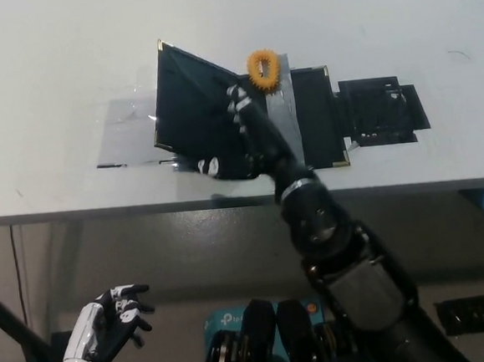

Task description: The robot uses its right hand to push the cover of the diary kept in the middle of the desk towards the left to open it

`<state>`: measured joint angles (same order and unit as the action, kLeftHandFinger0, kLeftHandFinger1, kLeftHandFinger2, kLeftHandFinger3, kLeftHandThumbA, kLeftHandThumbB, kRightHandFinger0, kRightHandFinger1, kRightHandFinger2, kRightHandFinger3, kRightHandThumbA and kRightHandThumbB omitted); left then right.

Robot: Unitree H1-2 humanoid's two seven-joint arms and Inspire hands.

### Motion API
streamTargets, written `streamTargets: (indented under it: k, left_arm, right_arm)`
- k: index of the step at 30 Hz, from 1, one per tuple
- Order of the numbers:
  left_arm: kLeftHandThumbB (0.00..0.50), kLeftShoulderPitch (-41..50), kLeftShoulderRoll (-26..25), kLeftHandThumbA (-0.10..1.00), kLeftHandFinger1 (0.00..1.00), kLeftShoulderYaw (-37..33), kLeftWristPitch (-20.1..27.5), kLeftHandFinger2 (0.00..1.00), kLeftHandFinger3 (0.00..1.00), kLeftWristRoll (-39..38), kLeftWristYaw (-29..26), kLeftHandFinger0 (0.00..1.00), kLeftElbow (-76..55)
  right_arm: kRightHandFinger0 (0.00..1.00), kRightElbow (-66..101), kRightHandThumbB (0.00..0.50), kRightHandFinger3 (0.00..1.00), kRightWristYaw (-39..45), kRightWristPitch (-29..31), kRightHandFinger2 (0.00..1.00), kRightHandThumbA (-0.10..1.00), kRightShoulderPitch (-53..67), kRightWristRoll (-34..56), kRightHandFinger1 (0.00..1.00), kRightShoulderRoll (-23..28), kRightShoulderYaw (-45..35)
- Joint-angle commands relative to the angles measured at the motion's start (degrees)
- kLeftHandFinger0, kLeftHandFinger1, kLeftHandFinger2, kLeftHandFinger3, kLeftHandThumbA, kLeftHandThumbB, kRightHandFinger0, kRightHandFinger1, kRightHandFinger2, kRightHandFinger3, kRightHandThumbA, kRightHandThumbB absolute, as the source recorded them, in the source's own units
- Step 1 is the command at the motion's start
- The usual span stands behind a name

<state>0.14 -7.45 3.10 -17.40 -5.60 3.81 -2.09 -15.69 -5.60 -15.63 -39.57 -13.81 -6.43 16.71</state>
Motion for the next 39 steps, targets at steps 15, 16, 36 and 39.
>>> streamTargets:
  k: [15, 16, 36, 39]
  left_arm:
    - [0.245, 1.79, -0.8, 0.23, 0.41, 2.02, 1.43, 0.52, 0.62, -1.4, 0.46, 0.35, -1.15]
    - [0.246, 1.95, -0.77, 0.24, 0.42, 2.04, 1.29, 0.53, 0.62, -1.43, 0.44, 0.35, -1.53]
    - [0.245, 2.49, -0.87, 0.28, 0.41, 3.85, 2.0, 0.52, 0.63, -0.93, 0.2, 0.34, -1.95]
    - [0.245, 2.45, -0.82, 0.28, 0.41, 3.9, 2.06, 0.52, 0.63, -0.94, 0.15, 0.34, -1.83]
  right_arm:
    - [0.92, 38.57, 0.162, 1.0, -4.48, -11.3, 1.0, 1.0, 8.96, 42.66, 1.0, 10.65, -15.01]
    - [0.92, 39.72, 0.176, 1.0, -3.82, -11.3, 1.0, 1.0, 10.05, 41.68, 1.0, 10.57, -17.05]
    - [0.86, 21.97, 0.185, 0.92, 7.99, 12.53, 0.9, 1.0, 33.61, 32.51, 0.91, 15.0, -36.44]
    - [0.84, 20.36, 0.181, 0.91, 7.66, 13.56, 0.88, 1.0, 34.38, 32.43, 0.89, 15.07, -36.67]
